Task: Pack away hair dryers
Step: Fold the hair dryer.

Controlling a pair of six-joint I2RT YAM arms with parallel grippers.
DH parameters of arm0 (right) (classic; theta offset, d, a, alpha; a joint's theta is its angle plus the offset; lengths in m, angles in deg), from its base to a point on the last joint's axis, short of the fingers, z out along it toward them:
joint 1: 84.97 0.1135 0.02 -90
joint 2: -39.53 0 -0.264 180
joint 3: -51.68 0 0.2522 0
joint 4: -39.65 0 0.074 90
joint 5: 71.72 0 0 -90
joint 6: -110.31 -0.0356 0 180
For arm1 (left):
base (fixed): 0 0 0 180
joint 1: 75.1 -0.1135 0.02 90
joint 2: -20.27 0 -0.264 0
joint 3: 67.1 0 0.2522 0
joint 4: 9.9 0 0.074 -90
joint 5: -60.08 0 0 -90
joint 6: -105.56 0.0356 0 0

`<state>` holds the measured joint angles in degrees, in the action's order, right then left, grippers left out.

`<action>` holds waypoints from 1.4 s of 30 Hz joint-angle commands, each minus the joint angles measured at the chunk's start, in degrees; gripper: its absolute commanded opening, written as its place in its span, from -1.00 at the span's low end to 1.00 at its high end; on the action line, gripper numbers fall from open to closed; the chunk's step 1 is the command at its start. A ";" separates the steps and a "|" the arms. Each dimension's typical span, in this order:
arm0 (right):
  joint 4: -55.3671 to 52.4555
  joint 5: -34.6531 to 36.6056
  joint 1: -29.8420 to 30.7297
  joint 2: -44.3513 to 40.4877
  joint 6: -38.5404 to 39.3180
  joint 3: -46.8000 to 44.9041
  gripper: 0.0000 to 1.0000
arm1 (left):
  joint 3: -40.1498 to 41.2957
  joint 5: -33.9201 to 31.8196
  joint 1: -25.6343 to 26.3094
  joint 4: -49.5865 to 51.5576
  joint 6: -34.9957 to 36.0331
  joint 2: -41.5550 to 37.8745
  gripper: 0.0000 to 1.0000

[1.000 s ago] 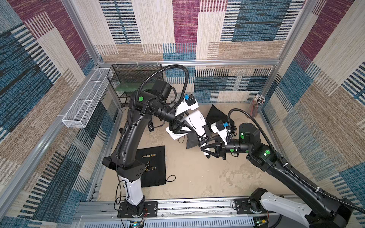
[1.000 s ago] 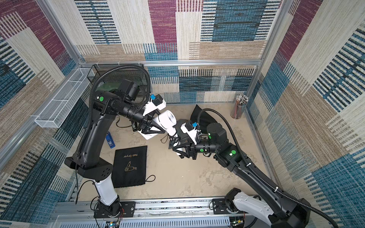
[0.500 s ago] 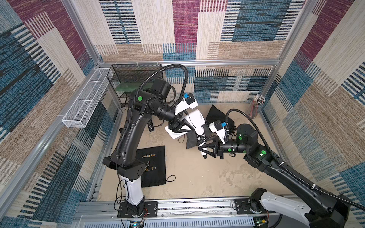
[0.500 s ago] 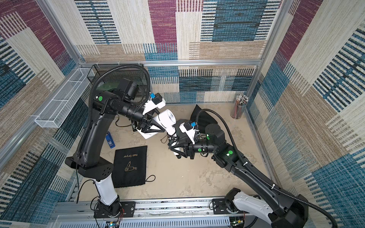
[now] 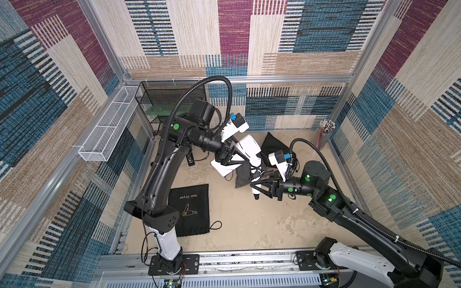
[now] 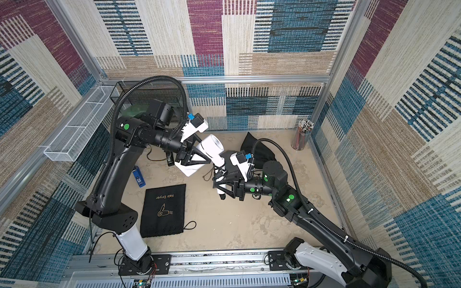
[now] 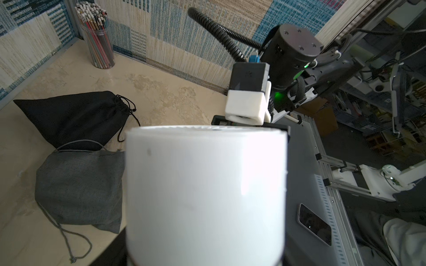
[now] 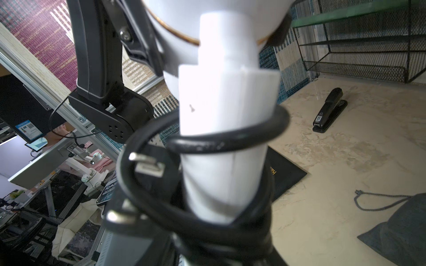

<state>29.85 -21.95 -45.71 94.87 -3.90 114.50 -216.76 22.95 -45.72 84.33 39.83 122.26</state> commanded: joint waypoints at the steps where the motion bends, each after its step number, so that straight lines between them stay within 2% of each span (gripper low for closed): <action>1: 22.02 1.32 0.20 0.32 -1.56 0.51 -1.00 | 2.04 -1.17 0.37 -6.35 -4.20 -0.46 -1.00; 7: 28.02 3.72 -0.11 1.46 -3.29 0.63 -1.00 | 4.24 -2.12 0.40 -8.51 -7.03 -1.22 -1.00; 17: 38.05 6.39 -0.71 4.78 -6.32 2.34 -1.00 | 12.84 -2.39 0.36 -17.18 -16.45 -3.19 -1.00; 25: 45.94 7.74 -0.74 6.55 -9.04 2.74 -1.00 | 15.15 -3.63 0.41 -20.12 -19.46 -3.82 -1.00; 42: 49.95 7.68 -0.33 7.61 -9.53 5.92 -1.00 | 18.37 -2.44 0.40 -26.03 -26.58 -3.12 -1.00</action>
<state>42.22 -11.57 -46.95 102.56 -15.86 118.13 -199.47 22.44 -46.05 52.26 15.55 117.82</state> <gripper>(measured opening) 0.413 0.676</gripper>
